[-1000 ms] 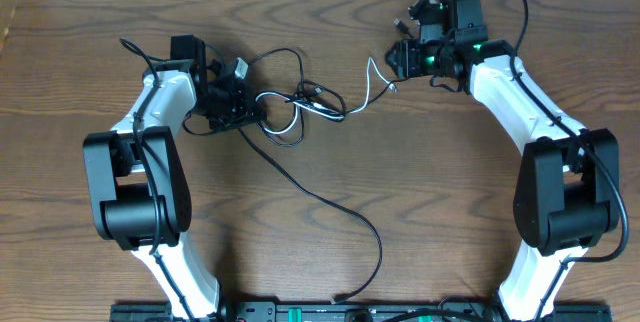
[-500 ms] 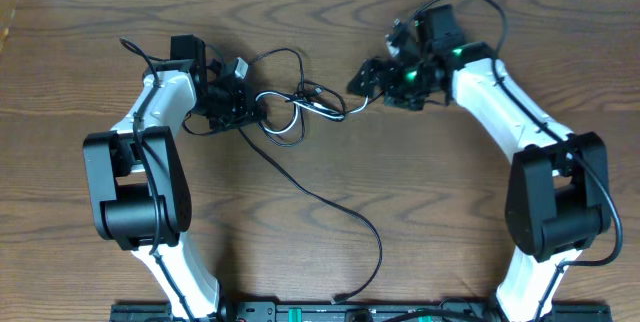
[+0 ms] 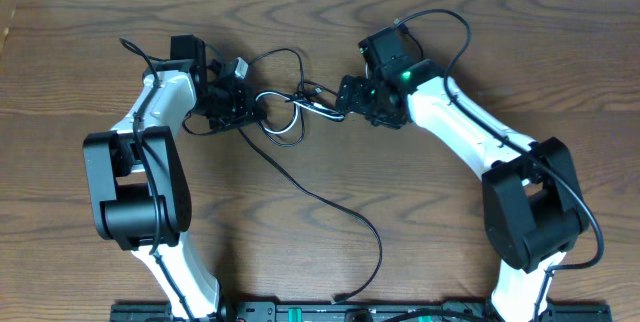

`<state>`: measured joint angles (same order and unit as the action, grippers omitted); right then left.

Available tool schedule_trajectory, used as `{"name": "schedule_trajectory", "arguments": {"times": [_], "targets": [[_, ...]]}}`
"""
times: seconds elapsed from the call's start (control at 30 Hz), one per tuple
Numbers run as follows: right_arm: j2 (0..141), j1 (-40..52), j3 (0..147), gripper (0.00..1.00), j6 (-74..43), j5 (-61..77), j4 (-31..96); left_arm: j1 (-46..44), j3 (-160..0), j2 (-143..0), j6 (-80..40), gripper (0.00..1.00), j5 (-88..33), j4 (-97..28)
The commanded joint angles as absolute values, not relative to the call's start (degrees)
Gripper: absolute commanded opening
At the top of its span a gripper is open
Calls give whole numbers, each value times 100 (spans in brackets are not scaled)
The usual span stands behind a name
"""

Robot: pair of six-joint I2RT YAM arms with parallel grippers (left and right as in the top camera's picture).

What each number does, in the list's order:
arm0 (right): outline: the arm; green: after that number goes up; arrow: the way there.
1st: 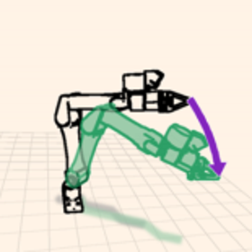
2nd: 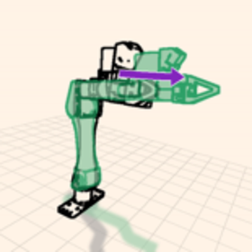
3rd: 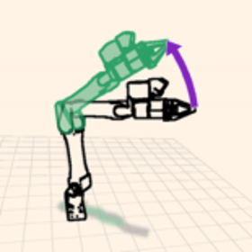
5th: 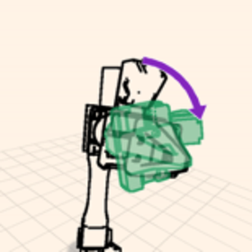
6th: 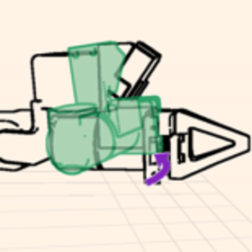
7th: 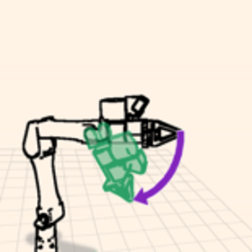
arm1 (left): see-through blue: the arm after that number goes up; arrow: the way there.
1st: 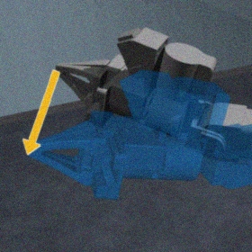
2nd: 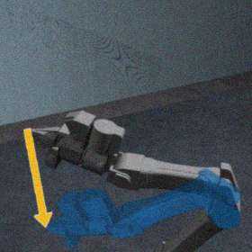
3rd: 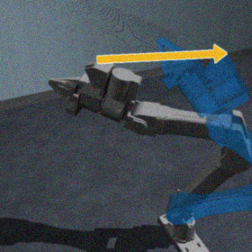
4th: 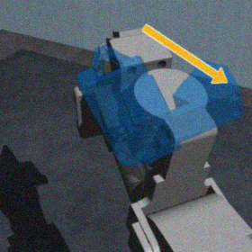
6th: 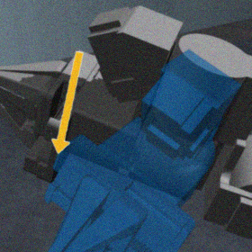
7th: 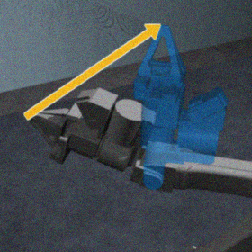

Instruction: Untangle cables

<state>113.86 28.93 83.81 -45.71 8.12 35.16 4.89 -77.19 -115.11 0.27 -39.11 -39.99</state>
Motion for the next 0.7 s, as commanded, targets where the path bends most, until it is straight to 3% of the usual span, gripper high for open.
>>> {"name": "schedule_trajectory", "arguments": {"times": [0.0,0.07,0.13,0.17,0.43,0.67], "targets": [[11649,2963,8320,74,-5059,-30,3205,530,-7828,-11428,126,7,-3988,-3997],[11789,2958,8320,62,-5057,-51,2908,530,-7828,-11426,126,7,-3988,-3997],[11911,2928,8320,30,-5052,-176,2696,530,-7828,-11426,126,7,-3986,-3999],[11937,2882,8320,1,-5041,-355,2661,530,-7828,-11428,126,7,-3983,-4001],[11561,2327,8536,1,-3341,-867,2613,790,-7828,-11421,-117,7,-3776,-4064],[10945,1837,8536,1,-3057,-563,2587,808,-7828,-11421,-115,7,-3769,-4062]]}}
